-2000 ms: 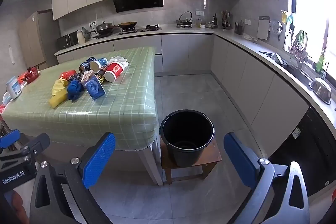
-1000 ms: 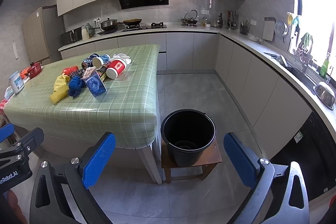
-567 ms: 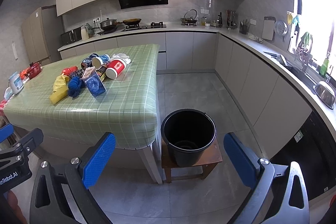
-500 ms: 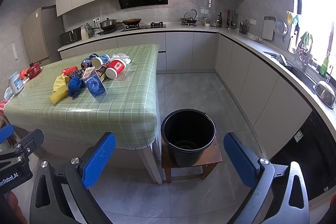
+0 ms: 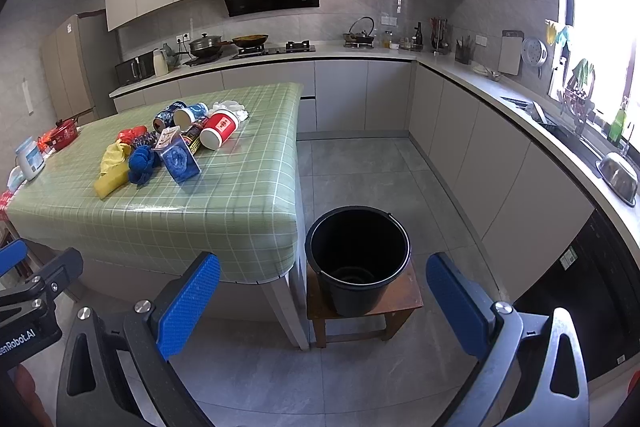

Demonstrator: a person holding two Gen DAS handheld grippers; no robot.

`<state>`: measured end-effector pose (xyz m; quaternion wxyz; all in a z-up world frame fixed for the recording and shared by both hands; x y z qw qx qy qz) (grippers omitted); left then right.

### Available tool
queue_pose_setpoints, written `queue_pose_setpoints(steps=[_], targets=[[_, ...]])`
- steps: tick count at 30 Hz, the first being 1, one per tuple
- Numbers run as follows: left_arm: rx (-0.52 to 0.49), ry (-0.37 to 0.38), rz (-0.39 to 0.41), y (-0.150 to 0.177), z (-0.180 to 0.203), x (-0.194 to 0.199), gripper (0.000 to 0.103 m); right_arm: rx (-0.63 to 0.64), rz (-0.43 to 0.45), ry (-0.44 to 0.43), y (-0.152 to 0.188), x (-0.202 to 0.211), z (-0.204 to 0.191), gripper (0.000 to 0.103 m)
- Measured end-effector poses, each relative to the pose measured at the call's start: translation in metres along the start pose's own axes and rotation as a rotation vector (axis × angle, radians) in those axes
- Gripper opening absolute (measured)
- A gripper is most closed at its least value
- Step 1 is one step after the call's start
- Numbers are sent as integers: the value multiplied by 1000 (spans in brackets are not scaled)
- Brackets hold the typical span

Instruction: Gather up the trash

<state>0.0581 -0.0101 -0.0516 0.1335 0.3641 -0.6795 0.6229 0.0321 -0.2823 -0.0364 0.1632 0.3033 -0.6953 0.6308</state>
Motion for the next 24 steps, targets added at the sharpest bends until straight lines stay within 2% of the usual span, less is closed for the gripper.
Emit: queue_pose_setpoints(steps=[24], targets=[[0, -5, -4, 1, 3, 3, 103, 6, 6, -6, -1, 4, 1, 103]])
Point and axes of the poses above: each gripper's, at about its wrist camera, not at the fingertips, and x roughly against the way its jaws point, z to its right, y to its underside, the point moved 9 cm from there along -x, roughly the way its jaws point, and after that the axes turned 15 degrees about -y, right-handed, at the moved point
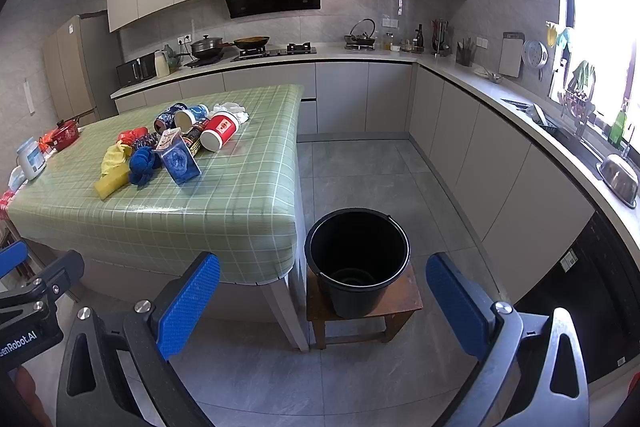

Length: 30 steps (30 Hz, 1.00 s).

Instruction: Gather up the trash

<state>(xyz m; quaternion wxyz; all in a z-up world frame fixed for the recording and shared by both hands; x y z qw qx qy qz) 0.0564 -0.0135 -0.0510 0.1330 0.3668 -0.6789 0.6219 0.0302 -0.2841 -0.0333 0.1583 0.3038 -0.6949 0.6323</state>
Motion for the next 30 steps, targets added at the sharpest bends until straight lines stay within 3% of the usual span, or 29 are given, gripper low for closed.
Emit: queue_pose_setpoints(steps=[23, 30], targets=[[7, -26, -5, -11, -6, -10, 103, 26, 5, -42, -13, -15, -10, 103], [24, -56, -20, -16, -25, -28, 103, 26, -5, -74, -20, -33, -24, 103]])
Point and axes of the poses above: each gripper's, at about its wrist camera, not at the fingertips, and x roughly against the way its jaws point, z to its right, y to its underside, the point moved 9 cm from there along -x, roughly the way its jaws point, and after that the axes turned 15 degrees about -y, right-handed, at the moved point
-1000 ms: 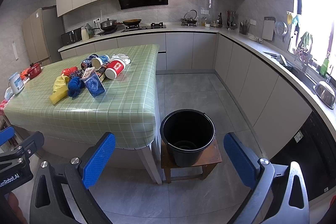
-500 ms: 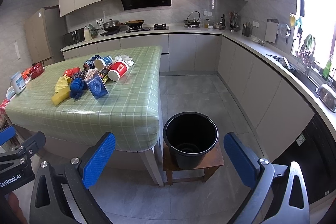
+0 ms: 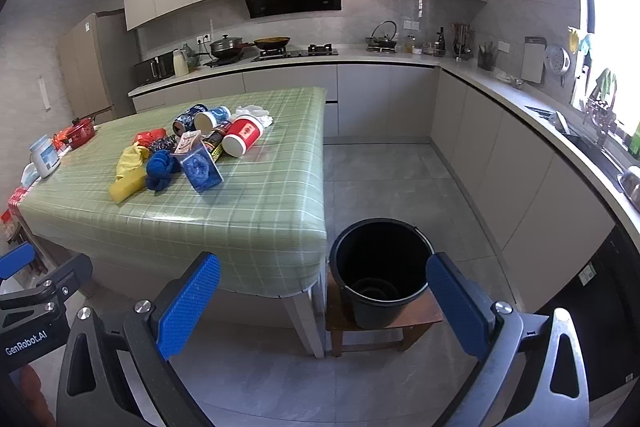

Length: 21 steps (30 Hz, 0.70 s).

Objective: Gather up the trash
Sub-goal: 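Grasp the yellow sponge with the left tool while the right tool grasps the blue cloth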

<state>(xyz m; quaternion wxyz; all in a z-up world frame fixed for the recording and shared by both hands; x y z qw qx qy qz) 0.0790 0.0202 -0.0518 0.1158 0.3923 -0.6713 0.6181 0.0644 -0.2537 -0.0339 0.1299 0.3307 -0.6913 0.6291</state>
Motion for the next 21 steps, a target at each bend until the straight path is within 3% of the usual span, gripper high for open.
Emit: queue_pose_setpoints(steps=[10, 21], targets=[[25, -2, -12, -23, -41, -49, 103, 17, -6, -13, -22, -45, -49, 103], [-1, 4, -33, -48, -90, -117, 103, -9, -45, -7, -38, -123, -112, 103]])
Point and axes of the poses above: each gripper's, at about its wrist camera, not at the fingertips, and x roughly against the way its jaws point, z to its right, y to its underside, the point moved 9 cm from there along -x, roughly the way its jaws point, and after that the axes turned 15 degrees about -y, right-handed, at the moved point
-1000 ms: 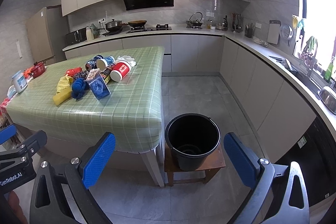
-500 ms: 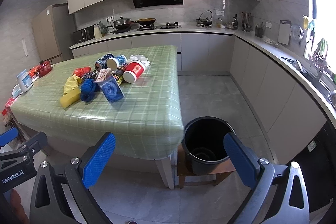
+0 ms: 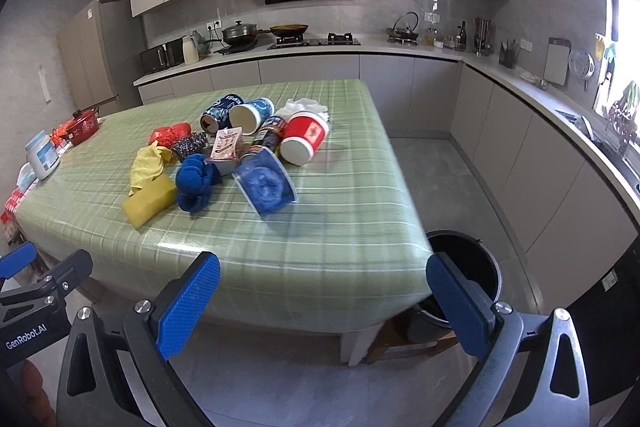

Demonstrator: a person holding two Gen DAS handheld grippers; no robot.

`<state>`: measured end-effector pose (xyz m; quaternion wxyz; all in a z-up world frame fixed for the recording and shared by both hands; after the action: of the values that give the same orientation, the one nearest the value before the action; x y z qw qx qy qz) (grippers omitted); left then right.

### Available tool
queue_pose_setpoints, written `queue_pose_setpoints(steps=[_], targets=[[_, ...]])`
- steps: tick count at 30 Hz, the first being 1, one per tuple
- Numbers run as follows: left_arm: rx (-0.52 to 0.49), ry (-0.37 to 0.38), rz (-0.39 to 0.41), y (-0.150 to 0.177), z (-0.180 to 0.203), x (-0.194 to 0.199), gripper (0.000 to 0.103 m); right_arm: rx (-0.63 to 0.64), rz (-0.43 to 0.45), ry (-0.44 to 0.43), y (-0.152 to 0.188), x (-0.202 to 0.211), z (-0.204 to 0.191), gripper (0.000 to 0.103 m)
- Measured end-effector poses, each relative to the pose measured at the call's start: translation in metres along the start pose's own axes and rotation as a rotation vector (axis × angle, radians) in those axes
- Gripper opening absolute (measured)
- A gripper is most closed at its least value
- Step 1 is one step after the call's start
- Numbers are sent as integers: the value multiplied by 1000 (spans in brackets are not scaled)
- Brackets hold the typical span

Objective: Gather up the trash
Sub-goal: 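Grasp the yellow sponge with the left tool while the right tool grasps the blue cloth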

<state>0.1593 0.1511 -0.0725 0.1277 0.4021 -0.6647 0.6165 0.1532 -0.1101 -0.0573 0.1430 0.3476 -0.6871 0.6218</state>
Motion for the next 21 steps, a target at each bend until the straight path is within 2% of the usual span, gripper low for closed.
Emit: queue_pose_setpoints(steps=[10, 21], targets=[[-7, 3, -32, -19, -8, -47, 103, 2, -33, 9, -14, -45, -19, 103], [-5, -58, -52, -38, -15, -96, 103, 52, -28, -98, -50, -104, -46, 103]])
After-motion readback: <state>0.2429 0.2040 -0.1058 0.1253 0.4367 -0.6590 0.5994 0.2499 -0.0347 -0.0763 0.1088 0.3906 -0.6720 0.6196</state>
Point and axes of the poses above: each gripper's, at about its wrist camera, not at the fingertips, and x roughly against the way its jaws point, z to its right, y to its underside, the point moved 9 cm from there along -x, roughly the way its jaws point, and after that the axes turned 15 degrees about -y, right-handed, at the moved point
